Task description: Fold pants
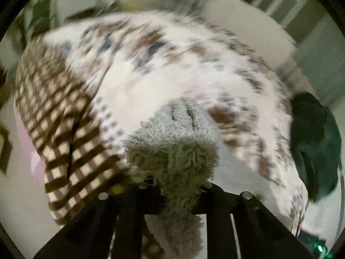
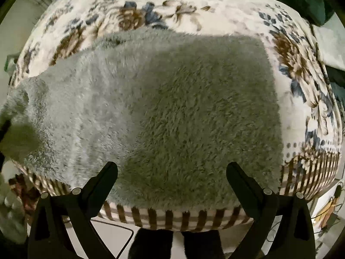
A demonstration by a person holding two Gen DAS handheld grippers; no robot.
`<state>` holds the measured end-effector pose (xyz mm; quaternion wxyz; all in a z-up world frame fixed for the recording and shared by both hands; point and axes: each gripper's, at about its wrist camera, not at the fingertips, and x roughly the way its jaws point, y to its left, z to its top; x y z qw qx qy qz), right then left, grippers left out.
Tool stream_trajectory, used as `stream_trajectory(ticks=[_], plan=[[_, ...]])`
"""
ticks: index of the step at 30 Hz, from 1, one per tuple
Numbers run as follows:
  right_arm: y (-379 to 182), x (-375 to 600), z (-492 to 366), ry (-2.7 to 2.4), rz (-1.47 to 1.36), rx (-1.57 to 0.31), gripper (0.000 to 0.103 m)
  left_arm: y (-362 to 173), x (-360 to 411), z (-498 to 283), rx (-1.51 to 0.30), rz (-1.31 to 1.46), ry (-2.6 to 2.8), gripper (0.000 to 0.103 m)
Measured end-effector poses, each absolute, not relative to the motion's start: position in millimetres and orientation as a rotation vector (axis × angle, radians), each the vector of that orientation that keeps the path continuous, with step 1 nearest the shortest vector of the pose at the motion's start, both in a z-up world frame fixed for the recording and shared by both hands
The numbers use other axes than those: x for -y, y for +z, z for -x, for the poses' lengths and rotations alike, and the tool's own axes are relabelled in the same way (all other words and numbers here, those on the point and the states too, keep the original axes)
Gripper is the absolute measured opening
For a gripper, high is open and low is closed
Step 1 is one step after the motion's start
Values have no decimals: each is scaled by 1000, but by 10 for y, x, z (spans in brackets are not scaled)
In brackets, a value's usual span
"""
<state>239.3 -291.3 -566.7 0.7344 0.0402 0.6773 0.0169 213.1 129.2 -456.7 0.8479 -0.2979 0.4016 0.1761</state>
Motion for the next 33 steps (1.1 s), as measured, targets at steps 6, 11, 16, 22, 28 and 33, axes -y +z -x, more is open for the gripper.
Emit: stream_trajectory(ticks=[6,11,16,22,28,33], plan=[[-5361,3476,-2251,11,-194,-1441,102,-3545,35,-2209,-782,426,135,12],[-5415,4292,-2000,-99,-271,-1440,102,-3490,1345,-2341,-822,342,-76,12],[-5635,5338,-1576,-295,-369,-1451,102,-4089,2480,-2487,-961,308,-222,12],[-5816,6234,-1084,-441,-521,-1462,102,-4917,3313,-2570,-1217,180,-279,20],[-5756,6547,-964,-355,-693,-1376,102,-4939,3402,-2517,-1309,178,-325,89],[-5643,6391,-1358,-164,-790,-1280,102,-4302,2835,-2532,-1213,208,-302,89]])
